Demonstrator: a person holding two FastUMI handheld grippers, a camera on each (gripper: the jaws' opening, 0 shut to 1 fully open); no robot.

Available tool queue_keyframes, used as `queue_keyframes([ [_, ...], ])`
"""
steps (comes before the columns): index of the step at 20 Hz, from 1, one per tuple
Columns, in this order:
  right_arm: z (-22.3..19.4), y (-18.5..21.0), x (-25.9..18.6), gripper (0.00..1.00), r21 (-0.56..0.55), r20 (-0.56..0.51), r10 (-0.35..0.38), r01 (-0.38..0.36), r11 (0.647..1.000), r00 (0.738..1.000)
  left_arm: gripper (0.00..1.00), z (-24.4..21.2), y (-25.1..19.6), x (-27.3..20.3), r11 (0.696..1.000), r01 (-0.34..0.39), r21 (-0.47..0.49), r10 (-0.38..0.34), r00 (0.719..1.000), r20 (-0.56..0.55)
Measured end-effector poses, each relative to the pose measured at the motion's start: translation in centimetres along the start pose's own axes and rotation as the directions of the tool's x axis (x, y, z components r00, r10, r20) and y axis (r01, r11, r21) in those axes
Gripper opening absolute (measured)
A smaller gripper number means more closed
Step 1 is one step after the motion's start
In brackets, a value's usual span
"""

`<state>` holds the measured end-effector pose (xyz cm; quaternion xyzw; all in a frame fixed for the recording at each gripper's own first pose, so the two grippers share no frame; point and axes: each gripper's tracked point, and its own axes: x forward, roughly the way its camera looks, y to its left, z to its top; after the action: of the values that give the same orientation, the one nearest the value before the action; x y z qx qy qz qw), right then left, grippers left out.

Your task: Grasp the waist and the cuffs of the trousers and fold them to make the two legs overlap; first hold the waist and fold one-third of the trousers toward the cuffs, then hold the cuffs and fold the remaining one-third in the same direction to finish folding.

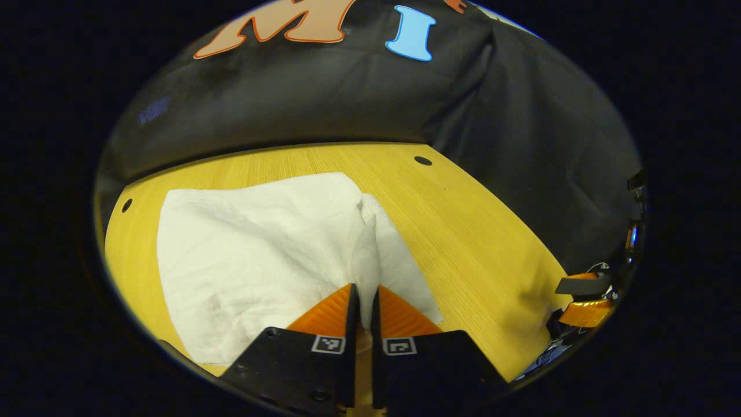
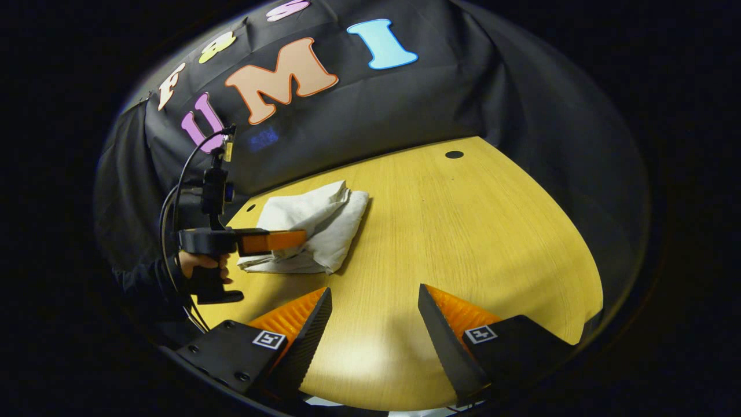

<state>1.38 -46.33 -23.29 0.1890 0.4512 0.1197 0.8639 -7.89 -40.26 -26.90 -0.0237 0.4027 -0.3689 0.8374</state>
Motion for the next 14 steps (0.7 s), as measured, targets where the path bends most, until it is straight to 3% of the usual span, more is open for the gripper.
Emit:
queue_keyframes([
  [3,1.7,2.5,0.3,0.97,-0.032,0.024,0.047,-0.046,0.998,0.999,1.0,3.0,-0.6,-2.4,0.999,-0.027,0.038,0.022,0.993,0.113],
  [4,2.7,3.5,0.4,0.96,-0.052,0.047,0.056,-0.053,0.997,0.997,0.96,4.0,0.2,-3.7,0.996,-0.059,0.069,0.048,0.988,0.15],
  [7,6.6,7.2,0.2,0.96,-0.117,0.16,0.07,-0.051,0.992,0.985,0.96,6.5,2.0,-8.2,0.986,-0.139,0.096,0.111,0.961,0.254],
  [11,10.9,13.2,-0.7,0.96,-0.165,0.288,0.093,-0.047,0.985,0.953,0.95,7.8,6.0,-16.3,0.978,-0.205,0.036,0.178,0.914,0.364],
  [14,13.6,17.6,-2.1,0.96,-0.185,0.393,0.092,-0.019,0.983,0.915,0.95,8.0,10.5,-22.4,0.964,-0.265,-0.022,0.248,0.866,0.435],
])
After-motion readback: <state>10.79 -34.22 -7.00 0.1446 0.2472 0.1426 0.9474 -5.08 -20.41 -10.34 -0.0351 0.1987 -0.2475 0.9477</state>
